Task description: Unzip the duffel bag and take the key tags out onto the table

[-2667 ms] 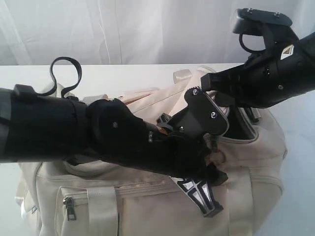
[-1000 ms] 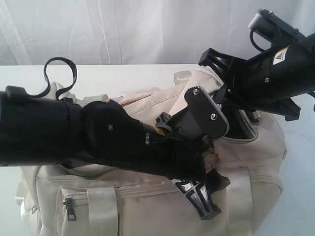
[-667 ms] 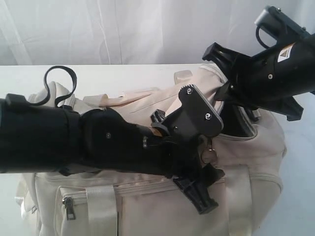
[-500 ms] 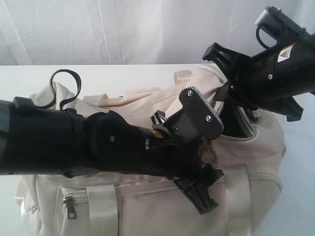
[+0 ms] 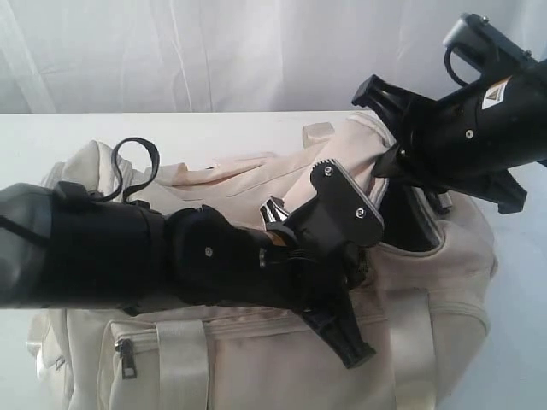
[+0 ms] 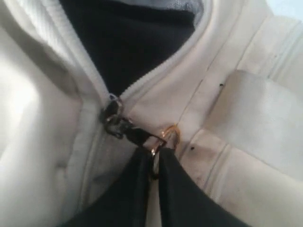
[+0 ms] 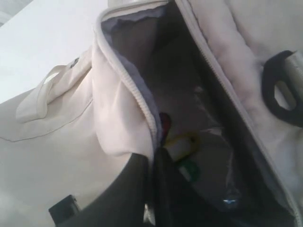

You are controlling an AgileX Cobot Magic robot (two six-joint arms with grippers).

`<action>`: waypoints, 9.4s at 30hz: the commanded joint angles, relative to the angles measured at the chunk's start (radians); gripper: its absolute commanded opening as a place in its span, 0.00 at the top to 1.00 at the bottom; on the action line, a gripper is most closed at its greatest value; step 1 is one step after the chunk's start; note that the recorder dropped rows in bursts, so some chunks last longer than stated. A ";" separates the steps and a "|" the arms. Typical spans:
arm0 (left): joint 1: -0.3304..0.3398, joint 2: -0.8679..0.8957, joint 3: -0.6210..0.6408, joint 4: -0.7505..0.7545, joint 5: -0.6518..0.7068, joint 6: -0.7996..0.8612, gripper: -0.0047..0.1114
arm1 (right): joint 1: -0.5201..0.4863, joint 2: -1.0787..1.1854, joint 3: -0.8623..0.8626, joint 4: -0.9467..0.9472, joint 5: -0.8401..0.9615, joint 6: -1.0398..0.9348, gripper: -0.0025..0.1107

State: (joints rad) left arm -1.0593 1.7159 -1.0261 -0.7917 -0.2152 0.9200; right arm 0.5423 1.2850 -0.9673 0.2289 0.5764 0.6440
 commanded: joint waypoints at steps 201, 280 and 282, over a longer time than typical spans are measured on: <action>0.588 -0.481 -0.176 0.106 1.276 -0.164 0.48 | 0.529 -0.355 0.079 -0.972 0.445 -0.256 0.98; 0.702 0.144 -0.346 0.511 -0.211 -0.001 0.25 | 0.383 -0.427 0.143 -0.521 0.236 -0.536 0.98; 0.702 0.108 -0.346 0.497 -0.196 -0.001 0.26 | 0.383 -0.427 0.143 -0.521 0.236 -0.536 0.98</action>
State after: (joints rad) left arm -0.3616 1.8807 -1.3669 -0.2678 -0.4134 0.9135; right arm 0.9192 0.8640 -0.8272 -0.2904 0.8122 0.1108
